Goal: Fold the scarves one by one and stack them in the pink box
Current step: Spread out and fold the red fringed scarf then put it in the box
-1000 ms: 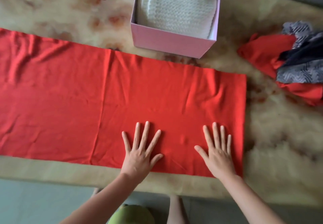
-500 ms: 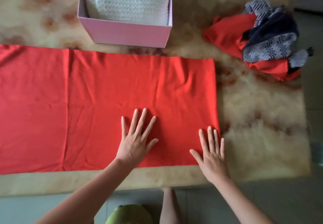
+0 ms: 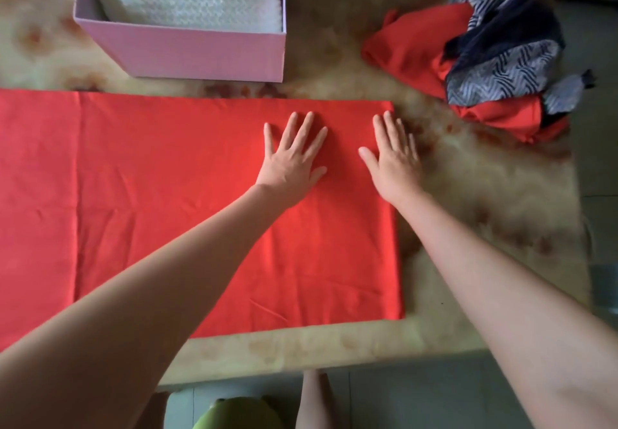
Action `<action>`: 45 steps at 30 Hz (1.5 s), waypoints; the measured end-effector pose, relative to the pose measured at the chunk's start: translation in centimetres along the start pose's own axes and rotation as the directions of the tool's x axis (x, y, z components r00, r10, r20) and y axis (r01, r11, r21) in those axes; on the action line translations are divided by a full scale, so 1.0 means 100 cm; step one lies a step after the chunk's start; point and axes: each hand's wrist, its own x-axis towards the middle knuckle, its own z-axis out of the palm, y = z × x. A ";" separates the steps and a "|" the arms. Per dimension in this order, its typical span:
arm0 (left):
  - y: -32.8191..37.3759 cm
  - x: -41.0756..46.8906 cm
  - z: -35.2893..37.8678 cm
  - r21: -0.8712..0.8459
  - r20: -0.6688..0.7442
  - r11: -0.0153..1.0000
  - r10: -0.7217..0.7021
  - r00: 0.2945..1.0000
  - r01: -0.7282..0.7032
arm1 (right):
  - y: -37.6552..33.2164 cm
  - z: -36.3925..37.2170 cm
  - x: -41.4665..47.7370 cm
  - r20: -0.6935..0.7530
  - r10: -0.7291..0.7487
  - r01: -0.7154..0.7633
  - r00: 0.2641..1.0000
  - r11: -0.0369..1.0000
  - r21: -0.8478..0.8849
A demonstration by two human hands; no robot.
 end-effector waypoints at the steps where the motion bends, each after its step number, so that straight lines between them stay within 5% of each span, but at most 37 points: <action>1: 0.003 0.009 -0.003 -0.005 0.004 1.000 0.016 1.000 -0.016 | 0.005 -0.004 0.004 -0.002 0.028 -0.028 1.000 0.999 -0.025; 7: 0.028 0.040 -0.009 -0.012 0.049 0.994 0.112 0.993 -0.111 | 0.013 -0.005 -0.004 -0.063 -0.034 0.029 0.997 0.997 -0.078; 15: 0.076 0.016 0.006 0.005 0.081 0.947 0.319 0.944 -0.321 | 0.026 0.010 -0.156 -0.130 0.419 -0.348 0.898 0.861 0.372; 21: 0.090 0.025 0.022 0.054 0.029 0.914 0.401 0.915 -0.402 | 0.027 0.031 -0.231 -0.138 0.505 -0.470 0.852 0.854 0.224; 24: 0.085 0.028 0.025 0.038 -0.047 0.924 0.382 0.923 -0.380 | 0.029 0.029 -0.237 -0.208 0.588 -0.516 0.782 0.797 0.315; 29: 0.086 0.050 0.015 0.099 0.007 0.925 0.367 0.930 -0.366 | 0.008 0.033 -0.247 -0.179 0.434 -0.361 0.883 0.872 0.331; 41: 0.071 0.112 -0.038 -0.070 -0.085 0.968 0.234 0.969 -0.240 | 0.016 0.035 -0.248 -0.035 0.670 -0.572 0.742 0.658 0.490; 45: 0.073 0.126 -0.046 -0.142 -0.041 0.978 0.150 0.988 -0.154 | 0.013 0.031 -0.248 -0.089 0.626 -0.457 0.775 0.652 0.605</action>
